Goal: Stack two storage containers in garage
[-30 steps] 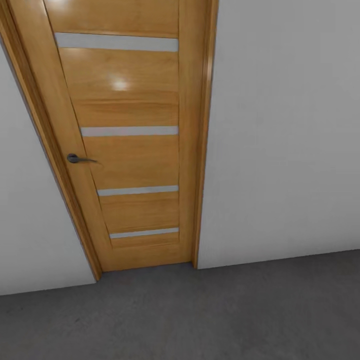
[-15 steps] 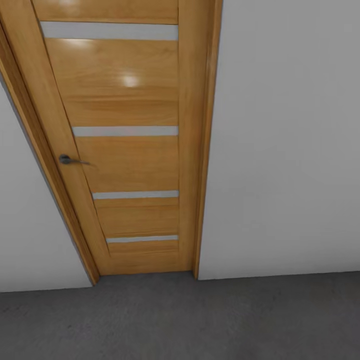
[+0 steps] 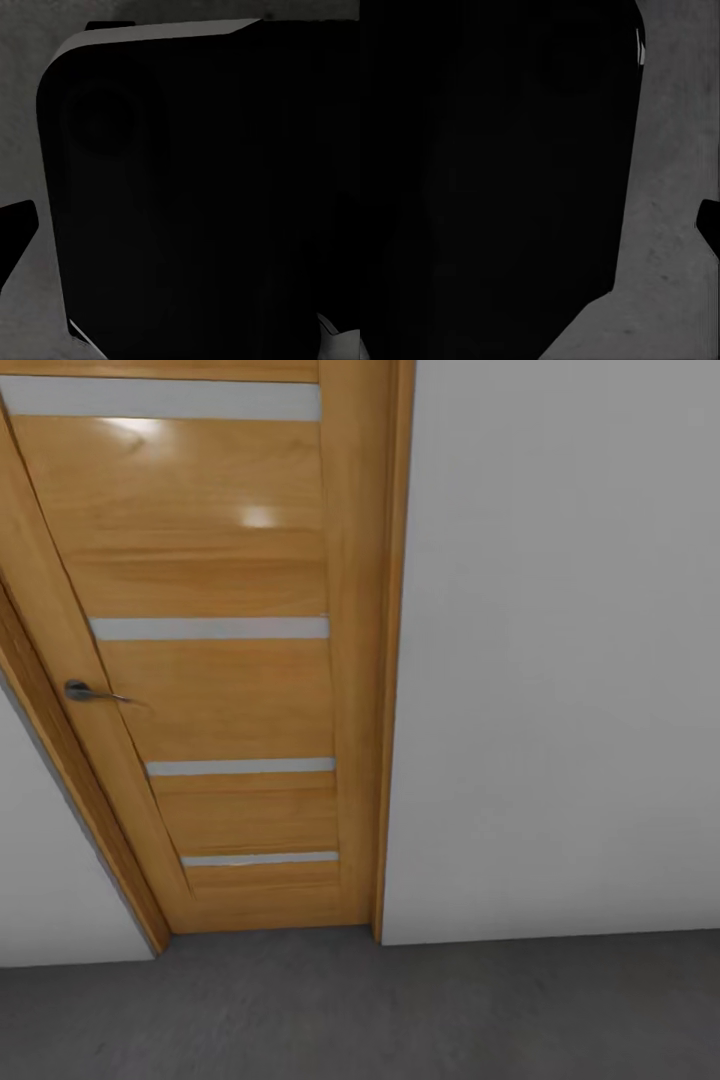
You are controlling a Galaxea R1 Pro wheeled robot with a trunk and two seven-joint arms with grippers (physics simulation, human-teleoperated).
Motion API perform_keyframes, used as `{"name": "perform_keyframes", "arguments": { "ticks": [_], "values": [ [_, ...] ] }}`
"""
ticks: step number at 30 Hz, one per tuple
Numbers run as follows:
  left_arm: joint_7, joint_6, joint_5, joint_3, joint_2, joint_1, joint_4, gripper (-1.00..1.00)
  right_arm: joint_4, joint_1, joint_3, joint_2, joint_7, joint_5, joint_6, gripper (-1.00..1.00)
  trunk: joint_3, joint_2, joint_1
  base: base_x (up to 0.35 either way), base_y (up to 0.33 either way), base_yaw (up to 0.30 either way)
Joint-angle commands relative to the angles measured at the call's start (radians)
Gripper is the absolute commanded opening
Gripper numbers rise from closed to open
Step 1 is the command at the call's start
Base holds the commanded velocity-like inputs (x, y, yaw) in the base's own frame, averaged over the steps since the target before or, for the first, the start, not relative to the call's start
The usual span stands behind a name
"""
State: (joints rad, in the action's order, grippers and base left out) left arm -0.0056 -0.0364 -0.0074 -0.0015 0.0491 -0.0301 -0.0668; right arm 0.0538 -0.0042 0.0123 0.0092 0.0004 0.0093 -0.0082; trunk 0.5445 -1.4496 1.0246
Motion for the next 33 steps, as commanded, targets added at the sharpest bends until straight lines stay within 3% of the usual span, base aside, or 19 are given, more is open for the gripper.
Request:
{"name": "perform_keyframes", "arguments": {
  "ticks": [1, 11, 20, 27, 30, 33],
  "values": [
    [-0.001, -0.004, -0.001, 0.000, 0.000, -0.001, 0.001, 1.00, 0.000, 0.000, 0.001, 0.000, 0.000, 0.001, -0.001, 1.00, 0.001, 0.000, 0.000, 0.282, -0.054, 0.001],
    [-0.001, -0.005, -0.001, 0.000, -0.001, -0.001, 0.001, 1.00, 0.000, 0.000, -0.005, 0.000, -0.002, -0.006, -0.001, 1.00, 0.001, 0.000, 0.000, 0.283, -0.018, 0.000],
    [-0.034, -0.033, 0.000, -0.001, -0.007, 0.001, -0.030, 1.00, 0.000, 0.000, -0.006, 0.001, 0.000, -0.010, -0.001, 1.00, 0.001, 0.000, 0.000, 0.076, -0.001, 0.000],
    [-0.061, -0.002, 0.005, -0.002, -0.012, 0.003, -0.196, 1.00, 0.001, 0.000, -0.006, 0.002, 0.002, -0.011, -0.001, 1.00, 0.001, 0.000, 0.000, 0.007, 0.000, 0.000],
    [-0.064, 0.044, 0.007, -0.001, -0.012, 0.005, -0.307, 1.00, 0.001, 0.000, -0.006, 0.002, 0.003, -0.011, -0.001, 1.00, 0.001, 0.000, 0.000, 0.001, 0.000, 0.000],
    [-0.066, 0.115, 0.007, -0.001, -0.015, 0.013, -0.479, 1.00, 0.001, 0.000, -0.006, 0.003, 0.003, -0.011, -0.001, 1.00, 0.001, 0.000, 0.000, 0.000, 0.000, 0.000]
  ]
}}
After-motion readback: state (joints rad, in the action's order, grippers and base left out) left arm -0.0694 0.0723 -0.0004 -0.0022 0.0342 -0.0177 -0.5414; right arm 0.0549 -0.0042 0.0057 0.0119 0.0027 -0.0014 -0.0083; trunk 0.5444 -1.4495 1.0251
